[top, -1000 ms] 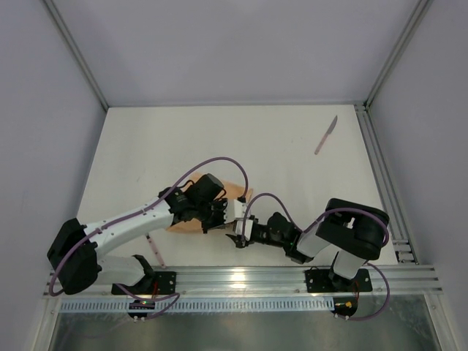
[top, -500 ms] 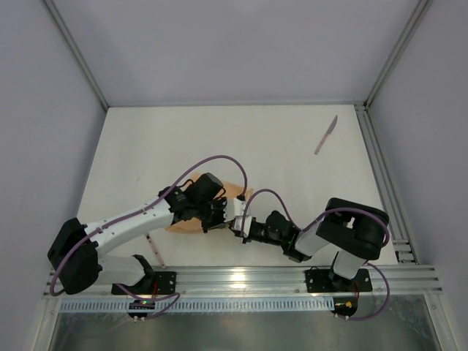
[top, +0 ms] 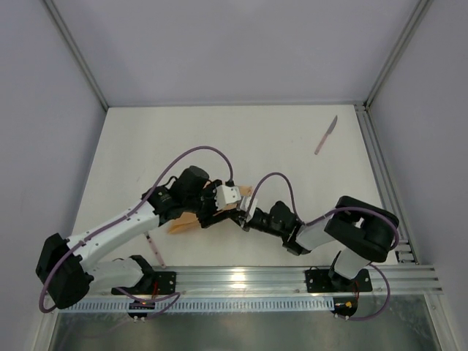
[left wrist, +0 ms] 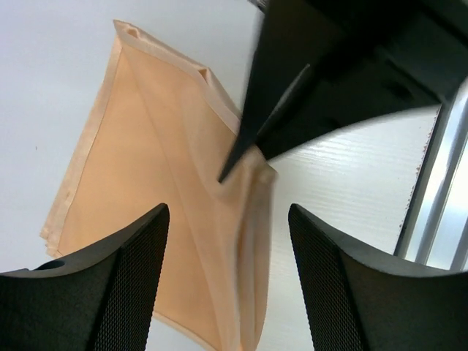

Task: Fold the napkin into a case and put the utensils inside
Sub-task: Pick up the upper triangle-folded napkin from the center of the board.

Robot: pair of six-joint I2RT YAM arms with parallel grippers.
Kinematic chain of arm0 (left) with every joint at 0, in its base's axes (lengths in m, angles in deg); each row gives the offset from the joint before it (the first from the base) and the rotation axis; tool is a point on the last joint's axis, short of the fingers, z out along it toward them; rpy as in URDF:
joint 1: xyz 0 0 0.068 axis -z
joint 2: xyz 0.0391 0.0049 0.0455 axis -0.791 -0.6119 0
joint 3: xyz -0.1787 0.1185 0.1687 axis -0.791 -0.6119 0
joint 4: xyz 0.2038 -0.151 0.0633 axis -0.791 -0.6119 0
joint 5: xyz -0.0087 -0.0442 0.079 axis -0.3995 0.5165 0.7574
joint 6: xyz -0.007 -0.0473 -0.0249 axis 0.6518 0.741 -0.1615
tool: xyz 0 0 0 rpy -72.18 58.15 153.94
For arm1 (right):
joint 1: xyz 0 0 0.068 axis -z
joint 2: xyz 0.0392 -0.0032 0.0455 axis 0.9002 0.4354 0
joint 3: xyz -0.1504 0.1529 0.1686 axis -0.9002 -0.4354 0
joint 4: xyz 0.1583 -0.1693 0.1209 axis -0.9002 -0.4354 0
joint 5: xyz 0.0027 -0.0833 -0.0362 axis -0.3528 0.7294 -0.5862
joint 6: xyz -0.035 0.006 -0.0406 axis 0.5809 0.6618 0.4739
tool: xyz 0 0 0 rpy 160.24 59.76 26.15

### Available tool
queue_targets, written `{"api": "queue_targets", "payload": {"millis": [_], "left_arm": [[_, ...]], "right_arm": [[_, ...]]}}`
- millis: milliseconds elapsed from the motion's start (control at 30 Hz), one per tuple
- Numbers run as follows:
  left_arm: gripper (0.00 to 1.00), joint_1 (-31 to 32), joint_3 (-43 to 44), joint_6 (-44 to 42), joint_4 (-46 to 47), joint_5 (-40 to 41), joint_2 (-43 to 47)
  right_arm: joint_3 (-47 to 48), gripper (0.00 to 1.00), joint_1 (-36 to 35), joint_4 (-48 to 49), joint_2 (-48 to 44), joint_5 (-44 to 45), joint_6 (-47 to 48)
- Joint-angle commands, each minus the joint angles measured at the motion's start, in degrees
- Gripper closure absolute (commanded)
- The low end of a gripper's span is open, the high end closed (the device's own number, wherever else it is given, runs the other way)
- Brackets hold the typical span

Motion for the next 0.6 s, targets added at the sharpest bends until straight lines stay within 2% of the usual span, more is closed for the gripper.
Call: {"api": "queue_targets", "payload": {"millis": [0, 167, 367, 433, 567], "left_arm": [[0.31, 0.9, -5.7, -1.9, 7.2, 3.7, 3.1], [0.33, 1.0, -13.0, -2.4, 19.5, 8.7, 3.6], [0.36, 3.4, -17.6, -3.3, 24.4, 15.4, 4.5], [0.38, 4.1, -19.6, -4.1, 25.0, 19.9, 4.5], [0.48, 4.3, -22.4, -5.8, 23.5, 25.3, 6.5]], "right_arm": [[1.6, 0.96, 4.1, 9.5, -2.1, -0.7, -9.8], [2.9, 0.96, 5.6, 6.6, -2.2, -2.2, -11.9], [3.7, 0.96, 6.6, 4.4, -2.6, -2.5, -13.0], [3.9, 0.96, 7.0, 3.9, -3.1, -2.5, -13.2], [3.6, 0.96, 7.9, 2.8, -4.3, -2.7, -13.5]]}}
